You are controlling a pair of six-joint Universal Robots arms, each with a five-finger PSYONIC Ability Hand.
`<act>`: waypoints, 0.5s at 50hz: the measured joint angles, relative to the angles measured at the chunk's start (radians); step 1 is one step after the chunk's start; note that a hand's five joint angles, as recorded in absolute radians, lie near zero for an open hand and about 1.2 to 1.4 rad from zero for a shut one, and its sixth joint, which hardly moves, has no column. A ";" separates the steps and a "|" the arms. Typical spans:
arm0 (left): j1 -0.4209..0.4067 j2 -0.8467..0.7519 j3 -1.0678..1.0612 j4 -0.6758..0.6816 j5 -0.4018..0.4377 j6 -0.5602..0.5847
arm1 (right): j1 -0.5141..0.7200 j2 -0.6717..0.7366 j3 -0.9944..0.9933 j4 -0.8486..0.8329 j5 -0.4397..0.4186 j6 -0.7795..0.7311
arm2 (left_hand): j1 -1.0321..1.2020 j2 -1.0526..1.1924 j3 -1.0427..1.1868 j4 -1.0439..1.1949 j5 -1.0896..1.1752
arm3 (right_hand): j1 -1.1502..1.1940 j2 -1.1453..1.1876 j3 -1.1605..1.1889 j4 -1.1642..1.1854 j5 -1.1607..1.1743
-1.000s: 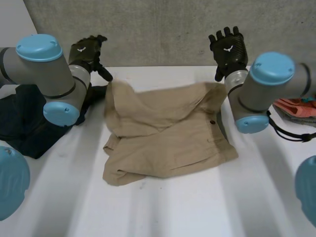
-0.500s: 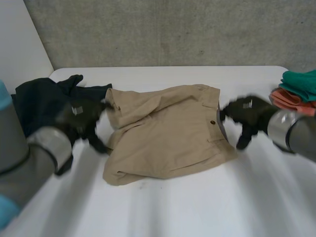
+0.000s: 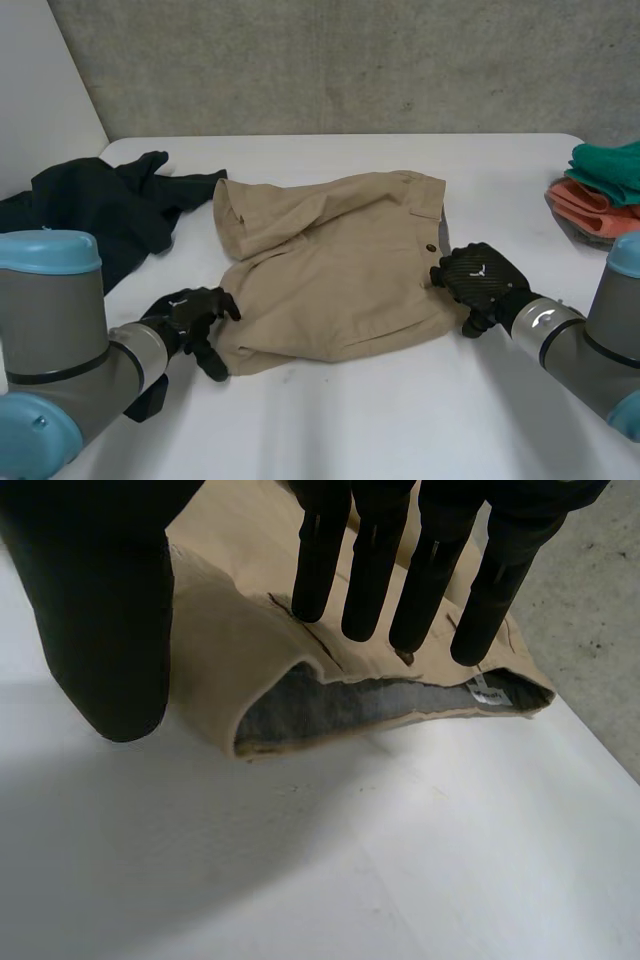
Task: Fold the laundry.
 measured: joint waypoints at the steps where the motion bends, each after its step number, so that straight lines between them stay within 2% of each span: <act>1: -0.003 -0.004 0.004 0.000 0.000 0.000 | 0.001 0.003 -0.002 -0.005 0.000 0.002 | 0.000 0.000 0.000 0.000 0.000 | 0.002 0.002 0.004 0.003 0.005; 4: -0.018 -0.019 0.017 0.000 -0.004 0.000 | 0.004 0.010 -0.009 -0.019 -0.001 0.013 | 0.111 0.122 0.110 0.112 0.109 | 0.064 0.058 0.057 0.058 0.055; 5: -0.022 -0.024 0.022 0.001 -0.005 0.000 | 0.005 0.010 -0.011 -0.023 -0.002 0.018 | 0.234 0.262 0.257 0.258 0.252 | 0.188 0.176 0.172 0.173 0.162; 6: -0.026 -0.028 0.027 0.001 -0.007 0.000 | 0.006 0.010 -0.011 -0.025 -0.003 0.021 | 0.234 0.262 0.257 0.258 0.252 | 0.247 0.253 0.247 0.232 0.219; 7: -0.029 -0.031 0.031 0.001 -0.009 0.000 | 0.008 0.009 -0.013 -0.029 -0.005 0.029 | 0.445 0.490 0.474 0.475 0.465 | 0.350 0.384 0.371 0.358 0.341; 9: -0.037 -0.037 0.047 0.000 -0.017 0.001 | 0.011 0.002 -0.016 -0.034 -0.011 0.046 | 0.613 0.659 0.663 0.667 0.655 | 0.515 0.610 0.592 0.598 0.582; 17: -0.045 0.017 0.108 -0.075 -0.061 0.009 | 0.011 -0.082 -0.023 0.008 -0.014 0.081 | 0.624 0.692 0.701 0.708 0.684 | 0.518 0.621 0.622 0.635 0.616; 25: -0.044 0.332 0.198 -0.252 -0.087 0.121 | -0.041 -0.376 -0.152 0.377 0.027 0.051 | 0.624 0.701 0.701 0.709 0.684 | 0.519 0.621 0.625 0.636 0.616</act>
